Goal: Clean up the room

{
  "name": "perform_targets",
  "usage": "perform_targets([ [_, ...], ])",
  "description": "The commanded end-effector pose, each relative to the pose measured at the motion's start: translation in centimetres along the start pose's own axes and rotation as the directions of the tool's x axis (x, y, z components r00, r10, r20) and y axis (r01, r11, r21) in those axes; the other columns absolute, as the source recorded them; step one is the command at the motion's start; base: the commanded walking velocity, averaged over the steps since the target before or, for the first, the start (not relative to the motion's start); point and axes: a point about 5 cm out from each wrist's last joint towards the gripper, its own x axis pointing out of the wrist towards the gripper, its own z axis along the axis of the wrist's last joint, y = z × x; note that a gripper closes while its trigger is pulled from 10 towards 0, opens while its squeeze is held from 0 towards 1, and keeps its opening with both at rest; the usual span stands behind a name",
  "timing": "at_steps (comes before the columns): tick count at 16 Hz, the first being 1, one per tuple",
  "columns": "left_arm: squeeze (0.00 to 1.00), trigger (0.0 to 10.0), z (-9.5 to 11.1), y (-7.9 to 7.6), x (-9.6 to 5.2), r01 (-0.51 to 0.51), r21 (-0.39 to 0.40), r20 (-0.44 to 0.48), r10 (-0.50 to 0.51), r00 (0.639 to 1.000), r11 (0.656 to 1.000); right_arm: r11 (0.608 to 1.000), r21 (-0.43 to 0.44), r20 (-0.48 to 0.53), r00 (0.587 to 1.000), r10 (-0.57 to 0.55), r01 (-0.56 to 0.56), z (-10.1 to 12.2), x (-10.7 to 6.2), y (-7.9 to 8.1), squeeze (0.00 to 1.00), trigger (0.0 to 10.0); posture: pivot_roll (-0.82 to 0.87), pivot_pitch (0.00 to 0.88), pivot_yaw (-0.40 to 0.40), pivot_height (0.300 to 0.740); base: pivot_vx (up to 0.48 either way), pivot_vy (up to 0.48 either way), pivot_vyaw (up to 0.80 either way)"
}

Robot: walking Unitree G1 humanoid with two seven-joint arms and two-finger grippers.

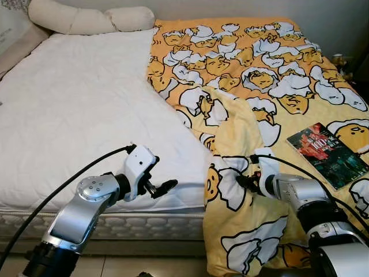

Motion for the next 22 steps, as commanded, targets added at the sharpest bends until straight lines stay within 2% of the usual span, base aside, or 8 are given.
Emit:
perform_targets([
  [1,0.00,10.0,0.2,0.2,-0.1,-0.001,0.011,-0.010,0.001,1.000,1.000,1.000,0.013,0.027,1.000,0.015,-0.016,0.6,0.0,0.0,0.00,0.0,-0.17,0.065,0.038,0.740,0.000,0.000,0.00],
  [10,0.00,10.0,0.1,0.3,-0.6,-0.012,0.019,-0.024,0.012,1.000,1.000,0.995,0.054,0.075,0.994,0.080,-0.085,0.4,0.4,0.5,0.00,0.0,-0.15,0.060,0.040,0.740,0.000,0.000,0.00],
  [15,0.00,10.0,0.1,0.3,-0.7,0.001,0.022,-0.030,0.000,1.000,1.000,0.993,0.069,0.095,0.992,0.088,-0.095,0.3,0.3,0.3,0.00,0.0,-0.15,0.054,0.046,0.740,0.000,0.000,0.00],
  [22,0.00,10.0,0.0,0.6,-0.8,-0.017,0.020,-0.034,0.018,0.999,1.000,0.988,0.057,0.115,0.984,0.137,-0.144,0.4,0.5,0.9,0.00,0.0,-0.15,0.052,0.024,0.740,0.000,0.000,0.00],
])
